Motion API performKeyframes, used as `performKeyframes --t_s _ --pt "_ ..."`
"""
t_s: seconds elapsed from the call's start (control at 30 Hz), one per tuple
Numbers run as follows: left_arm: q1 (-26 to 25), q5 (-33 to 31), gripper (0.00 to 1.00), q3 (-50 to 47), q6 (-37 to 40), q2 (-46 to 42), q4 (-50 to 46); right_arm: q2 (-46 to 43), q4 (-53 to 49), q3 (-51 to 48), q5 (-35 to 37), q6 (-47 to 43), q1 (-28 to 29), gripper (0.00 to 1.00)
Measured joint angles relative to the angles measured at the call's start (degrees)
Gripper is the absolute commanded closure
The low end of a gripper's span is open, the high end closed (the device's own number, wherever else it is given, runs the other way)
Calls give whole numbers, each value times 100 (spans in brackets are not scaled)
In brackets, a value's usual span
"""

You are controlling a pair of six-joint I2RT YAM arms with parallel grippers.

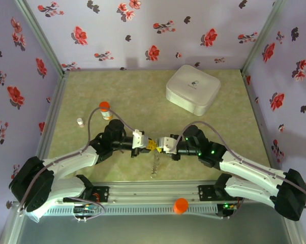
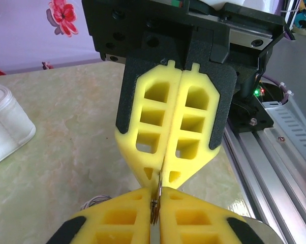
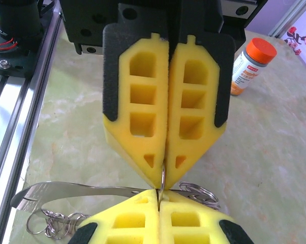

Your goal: Put the keys on the keyring

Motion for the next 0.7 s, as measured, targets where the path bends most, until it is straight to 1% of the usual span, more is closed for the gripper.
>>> performKeyframes --t_s 0.03,0.07,0.1,0.13,0.17,0.23,0.37,0.4,0.47,0.53,0.57,0.63,0.7 --pt "0 -11 100 0 46 0 -2 0 0 -2 2 13 0 100" --pt "-2 -15 100 0 50 0 -11 -7 0 -9 7 15 0 97" --pt "-2 -17 100 0 52 -2 -13 -15 0 -22 11 39 0 81" --pt "-9 -20 100 0 50 -7 -13 -44 4 -37 35 87 0 69" --pt "-15 -44 100 0 48 -17 -20 -83 -4 -37 90 85 0 65" --pt "-35 -144 100 0 50 -59 -55 -249 -52 -37 225 109 0 60" --pt "-76 -529 100 0 50 -251 -122 -855 -245 -90 640 326 -7 55" --pt "-92 -638 100 0 48 -299 -144 -986 -240 -129 785 461 -7 56" --pt "-114 -883 100 11 2 -369 -232 -1185 -201 -225 1285 1034 -9 61" --pt "-120 -1117 100 48 -111 -378 -348 -1220 -153 -278 1926 1851 -17 67" --pt "-120 -1255 100 76 -210 -378 -400 -1180 -160 -284 2262 2378 -17 68" --pt "-120 -1504 100 138 -400 -378 -448 -1019 -293 -262 2822 3447 -26 67" --pt "-120 -1751 100 199 -603 -380 -468 -723 -675 -122 3191 4352 -31 64"
